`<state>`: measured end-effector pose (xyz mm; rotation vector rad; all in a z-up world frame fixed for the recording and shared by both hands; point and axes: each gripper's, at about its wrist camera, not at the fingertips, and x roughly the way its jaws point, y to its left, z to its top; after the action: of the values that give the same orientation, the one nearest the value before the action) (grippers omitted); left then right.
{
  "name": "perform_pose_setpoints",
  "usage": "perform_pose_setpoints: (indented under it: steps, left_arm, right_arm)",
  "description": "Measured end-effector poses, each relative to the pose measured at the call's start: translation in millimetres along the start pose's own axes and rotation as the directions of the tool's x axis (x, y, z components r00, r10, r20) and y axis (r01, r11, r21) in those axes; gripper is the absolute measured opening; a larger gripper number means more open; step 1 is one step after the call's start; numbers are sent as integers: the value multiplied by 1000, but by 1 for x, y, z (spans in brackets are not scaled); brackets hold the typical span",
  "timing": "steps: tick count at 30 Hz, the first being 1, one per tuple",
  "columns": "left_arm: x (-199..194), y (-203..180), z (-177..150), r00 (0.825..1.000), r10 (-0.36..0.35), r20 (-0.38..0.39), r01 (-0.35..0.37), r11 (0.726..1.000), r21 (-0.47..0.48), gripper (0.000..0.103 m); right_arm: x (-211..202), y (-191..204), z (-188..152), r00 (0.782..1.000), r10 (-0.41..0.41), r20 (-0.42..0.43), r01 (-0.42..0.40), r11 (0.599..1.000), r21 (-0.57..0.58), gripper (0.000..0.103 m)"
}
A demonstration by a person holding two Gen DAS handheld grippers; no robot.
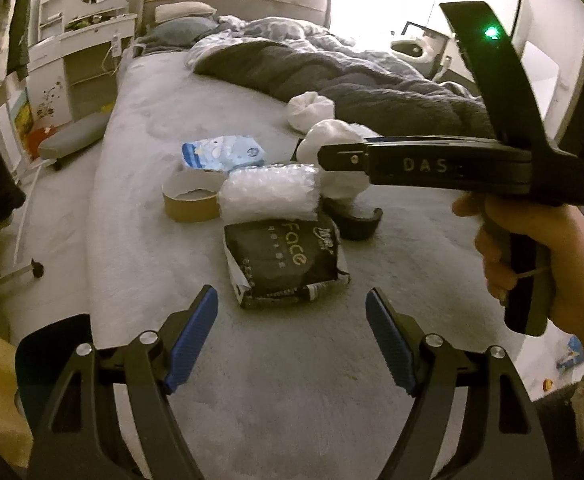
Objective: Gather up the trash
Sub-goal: 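Move both tools toward the trash items on the bed, then grasp the black Face packet with the left tool while the right tool grasps the white rolled tissue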
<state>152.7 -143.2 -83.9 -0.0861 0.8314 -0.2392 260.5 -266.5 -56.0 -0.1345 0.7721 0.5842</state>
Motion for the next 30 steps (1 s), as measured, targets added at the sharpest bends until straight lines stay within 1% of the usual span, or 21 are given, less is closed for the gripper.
perform_pose_setpoints:
  steps: [3, 6, 8, 10, 14, 19, 21, 22, 25, 30]
  left_arm:
    - [6, -3, 2, 1000, -3, -5, 3, 1000, -21, 84]
    - [10, -7, 4, 1000, 13, 0, -13, 1000, -23, 88]
    - [14, -8, 6, 1000, 8, -2, -8, 999, -36, 89]
    - [19, -10, 7, 1000, 19, -4, -19, 999, -36, 89]
    - [27, -9, 10, 999, 34, -11, -34, 998, -54, 89]
    - [35, -8, 14, 998, 57, -26, -59, 996, -61, 86]
    - [38, -6, 15, 997, 69, -39, -72, 995, -67, 80]
    - [40, -5, 16, 996, 77, -45, -80, 994, -69, 78]
    - [42, -4, 16, 995, 81, -51, -85, 994, -65, 78]
    - [41, -6, 15, 995, 84, -50, -87, 995, -45, 74]
  right_arm:
    - [6, -2, -1, 1000, 5, -17, -5, 1000, 2, 57]
    - [12, -2, 0, 999, 14, -33, -15, 1000, -4, 53]
    - [15, -2, -1, 999, 17, -42, -18, 1000, -10, 47]
    - [17, -3, -1, 999, 10, -47, -11, 1000, -15, 42]
    - [15, -7, -3, 999, 12, -40, -12, 1000, -1, 35]
    - [11, -14, -5, 999, 34, -23, -33, 999, 30, 34]
    - [7, -18, -5, 999, 34, -12, -34, 998, 44, 34]
    - [5, -20, -6, 999, 34, -6, -34, 998, 50, 34]
    - [-1, -26, -7, 999, 35, 8, -36, 997, 65, 34]
    - [-6, -27, -6, 999, 29, 12, -30, 997, 68, 34]
